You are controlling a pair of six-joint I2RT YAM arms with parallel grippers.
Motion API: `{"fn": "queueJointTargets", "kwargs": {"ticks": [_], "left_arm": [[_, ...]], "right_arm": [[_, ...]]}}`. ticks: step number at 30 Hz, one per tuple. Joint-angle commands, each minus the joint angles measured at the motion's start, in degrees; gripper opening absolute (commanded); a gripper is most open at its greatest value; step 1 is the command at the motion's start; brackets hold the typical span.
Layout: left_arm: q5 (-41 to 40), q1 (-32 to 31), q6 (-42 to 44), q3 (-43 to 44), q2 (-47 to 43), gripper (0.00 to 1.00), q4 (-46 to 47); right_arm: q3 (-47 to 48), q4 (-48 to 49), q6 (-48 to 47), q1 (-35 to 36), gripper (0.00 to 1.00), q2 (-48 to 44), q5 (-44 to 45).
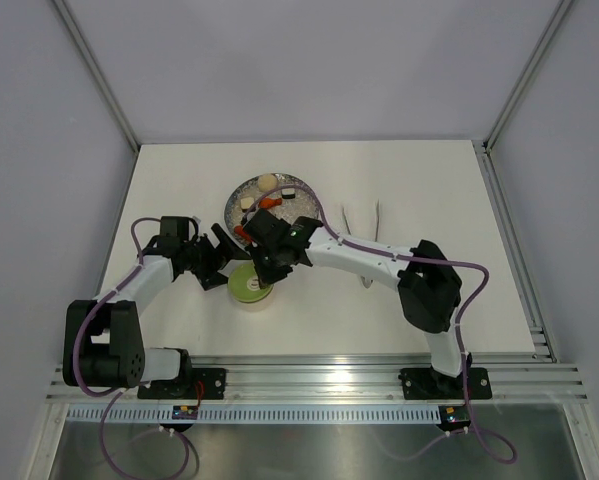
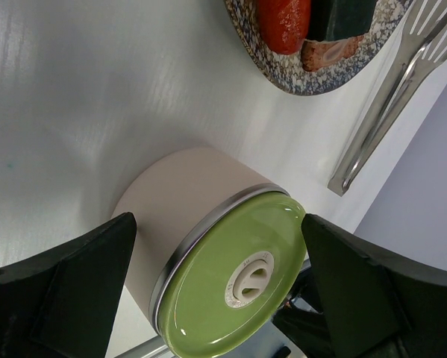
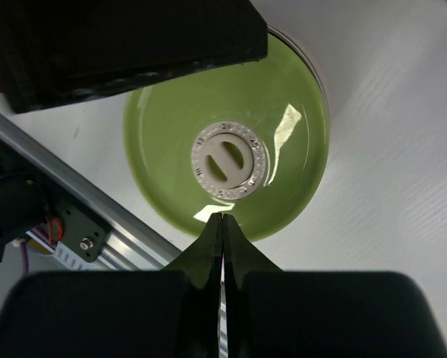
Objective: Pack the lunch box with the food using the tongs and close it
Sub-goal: Close the box lid on the packing box.
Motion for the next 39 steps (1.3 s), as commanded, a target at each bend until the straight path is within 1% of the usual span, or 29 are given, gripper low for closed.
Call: {"fn": "queueJointTargets", "kwargs": {"ticks": [1,6,16,21,26,29,34,37,39], "left_arm": [[1.7,0.3,-0.2,0.7,0.0,0.96,2.0],[1.8,0.4,-0.2,0.2,-0.5,0.96,2.4],[1.8,0.5,-0.2,0.1,-1.6,0.96,2.1],[1.3,0.7,0.0,0.2,-2.4,0.96,1.4],[1.7,1.5,0.6,0.5,-3.8,0.96,-0.1],[1.6,4.0,1.9,2.0,-5.0,0.96,-2.7],[1.1,7.1,4.4,4.9,-7.4,0.97,-7.9],[0.8,9.5,5.5,6.1,-8.5,0.97,-9.7],[0.2,10.4,6.3,6.4,-9.0,0.97,-10.5]], "right_arm": [[0.6,-1.0,-0.7,0.5,0.00,3.4,2.0],[0.2,-1.0,-0.5,0.5,0.00,3.7,3.0],[2.4,-2.6,-1.5,0.5,0.00,-2.3,4.6],[4.8,-2.6,-1.4,0.5,0.00,-3.1,4.7],[9.1,-2.5,-1.7,1.8,0.04,-0.9,4.7],[10.3,-2.1,-1.7,2.7,0.06,1.6,4.7],[7.4,0.2,-1.2,3.0,0.08,6.9,4.6],[6.5,-1.2,-1.4,3.0,0.09,10.3,6.7],[5.7,-1.9,-1.5,3.6,0.10,10.1,7.6]]}}
